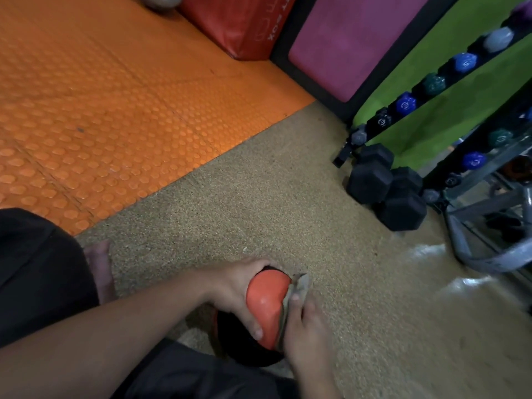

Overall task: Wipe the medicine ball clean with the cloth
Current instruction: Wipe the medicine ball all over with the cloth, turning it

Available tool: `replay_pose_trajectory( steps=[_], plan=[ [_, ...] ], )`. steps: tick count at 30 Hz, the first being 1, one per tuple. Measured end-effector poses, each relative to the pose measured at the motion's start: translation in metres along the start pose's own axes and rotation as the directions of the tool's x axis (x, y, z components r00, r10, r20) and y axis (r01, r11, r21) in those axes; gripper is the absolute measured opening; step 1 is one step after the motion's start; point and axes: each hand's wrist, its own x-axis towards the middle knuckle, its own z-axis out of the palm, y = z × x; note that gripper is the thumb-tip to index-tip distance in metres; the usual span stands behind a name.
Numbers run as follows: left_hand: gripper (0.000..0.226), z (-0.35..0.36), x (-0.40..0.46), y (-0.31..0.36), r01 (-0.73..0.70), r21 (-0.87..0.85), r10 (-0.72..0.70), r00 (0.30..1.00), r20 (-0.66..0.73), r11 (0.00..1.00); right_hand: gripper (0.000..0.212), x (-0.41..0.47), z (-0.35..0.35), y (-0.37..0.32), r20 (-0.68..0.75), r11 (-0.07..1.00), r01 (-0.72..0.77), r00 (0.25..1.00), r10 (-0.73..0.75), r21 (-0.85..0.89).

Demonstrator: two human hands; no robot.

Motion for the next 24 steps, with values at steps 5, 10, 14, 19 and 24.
replay_pose_trajectory(
  steps=[5,10,14,19,24],
  plan=[
    [0.126,0.007,0.003,0.005,-0.097,0.028,0.097,0.995,-0.012,0.995,0.075,-0.005,0.024,-0.029,0.081,0.918,0.237,0.971,-0.223,-0.318],
    [0.135,0.004,-0.007,-0.002,0.018,-0.049,-0.021,0.998,-0.064,0.999,0.048,0.054,0.003,-0.014,0.149,0.99,0.139,0.979,-0.139,0.009],
    [0.133,0.0,-0.005,0.001,-0.001,-0.002,0.001,1.0,-0.007,1.0,0.055,0.014,-0.003,-0.005,0.029,0.999,-0.038,0.999,0.038,0.027],
    [0.111,0.011,0.004,0.001,-0.095,-0.129,0.091,0.995,-0.034,0.987,0.075,-0.024,0.024,-0.04,0.088,0.914,0.247,0.969,-0.231,-0.322],
    [0.128,0.004,-0.008,0.002,-0.026,-0.111,0.021,0.999,-0.043,0.994,0.055,0.051,0.011,-0.012,0.064,0.984,0.17,0.984,-0.167,-0.055]
  ],
)
